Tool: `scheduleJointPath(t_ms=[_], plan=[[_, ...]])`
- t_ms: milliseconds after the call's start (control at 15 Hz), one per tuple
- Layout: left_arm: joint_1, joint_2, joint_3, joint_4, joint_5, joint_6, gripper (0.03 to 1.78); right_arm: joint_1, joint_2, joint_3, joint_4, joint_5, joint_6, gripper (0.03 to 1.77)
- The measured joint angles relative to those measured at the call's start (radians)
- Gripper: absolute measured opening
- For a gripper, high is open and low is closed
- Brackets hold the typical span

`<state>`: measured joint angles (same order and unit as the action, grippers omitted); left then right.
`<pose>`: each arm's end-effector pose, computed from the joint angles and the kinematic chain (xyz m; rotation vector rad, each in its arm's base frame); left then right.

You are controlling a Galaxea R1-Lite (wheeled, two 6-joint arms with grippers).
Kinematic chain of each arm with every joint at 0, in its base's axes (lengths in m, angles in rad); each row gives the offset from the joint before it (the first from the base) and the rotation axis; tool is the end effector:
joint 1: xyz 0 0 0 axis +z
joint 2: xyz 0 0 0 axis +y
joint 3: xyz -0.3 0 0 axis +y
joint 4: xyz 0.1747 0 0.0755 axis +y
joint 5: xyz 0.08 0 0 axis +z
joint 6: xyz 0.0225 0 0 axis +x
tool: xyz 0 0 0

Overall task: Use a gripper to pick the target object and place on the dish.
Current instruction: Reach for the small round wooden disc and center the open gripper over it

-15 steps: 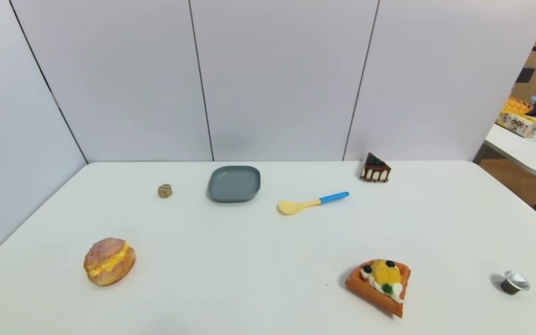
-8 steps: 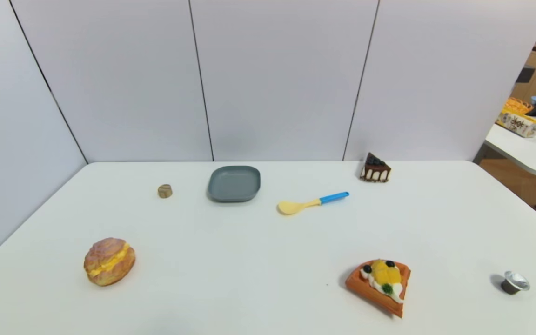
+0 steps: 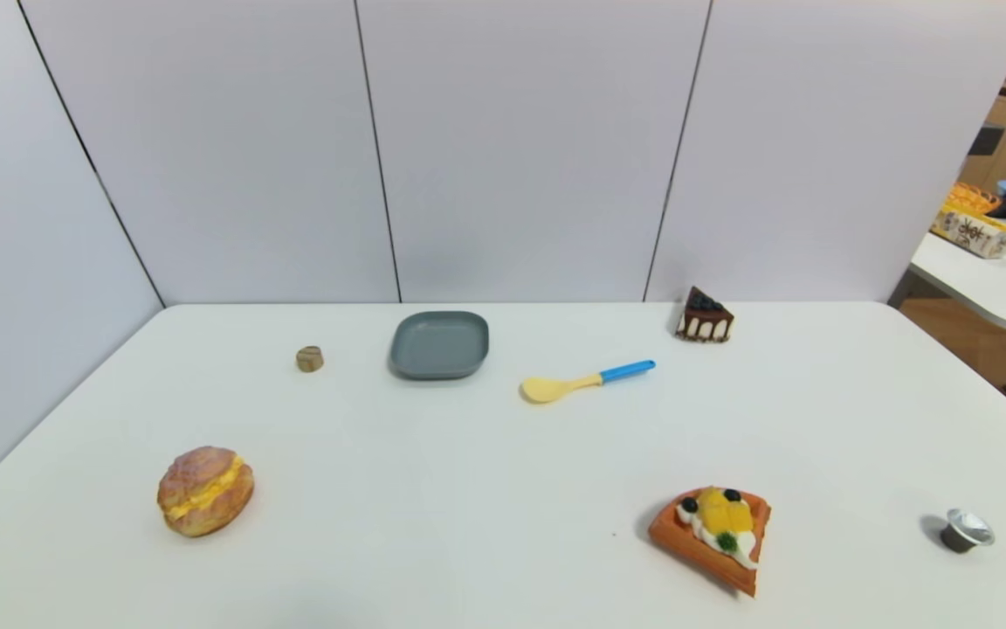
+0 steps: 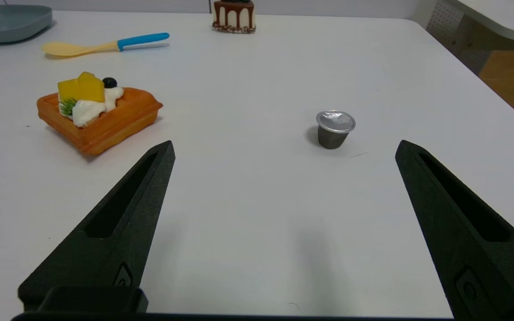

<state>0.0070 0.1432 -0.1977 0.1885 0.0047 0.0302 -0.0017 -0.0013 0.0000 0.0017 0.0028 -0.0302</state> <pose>-0.0250 -0.0001 0.1140 0.0300 0.1342 0.0097 -0.0229 0.0001 0.0753 -0.0302 0.0004 0.0011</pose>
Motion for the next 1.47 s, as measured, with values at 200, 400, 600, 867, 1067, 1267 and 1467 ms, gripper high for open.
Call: scheduleJointPath(t_ms=[200, 400, 600, 867, 1067, 1267, 1467], plan=[[0.000, 0.195, -0.156, 0.071, 0.000, 0.005, 1.69, 0.000, 0.000, 0.000, 0.000, 0.000, 0.000, 1.71], [-0.013, 0.453, -0.324, 0.098, -0.001, 0.009, 1.69, 0.000, 0.000, 0.000, 0.000, 0.000, 0.000, 1.71], [-0.028, 0.740, -0.506, 0.110, -0.001, 0.031, 1.69, 0.000, 0.000, 0.000, 0.001, 0.000, 0.000, 1.71], [-0.045, 1.118, -0.820, 0.136, -0.005, 0.093, 1.69, 0.000, 0.000, 0.000, 0.000, 0.000, 0.000, 1.71], [-0.066, 1.350, -1.048, 0.198, -0.006, 0.113, 1.69, 0.000, 0.000, 0.000, 0.000, 0.000, 0.000, 1.71], [-0.084, 1.559, -1.234, 0.257, -0.015, 0.117, 1.69, 0.000, 0.000, 0.000, 0.000, 0.000, 0.000, 1.71], [-0.094, 1.728, -1.360, 0.271, -0.019, 0.116, 1.69, 0.000, 0.000, 0.000, 0.000, 0.000, 0.000, 1.71]])
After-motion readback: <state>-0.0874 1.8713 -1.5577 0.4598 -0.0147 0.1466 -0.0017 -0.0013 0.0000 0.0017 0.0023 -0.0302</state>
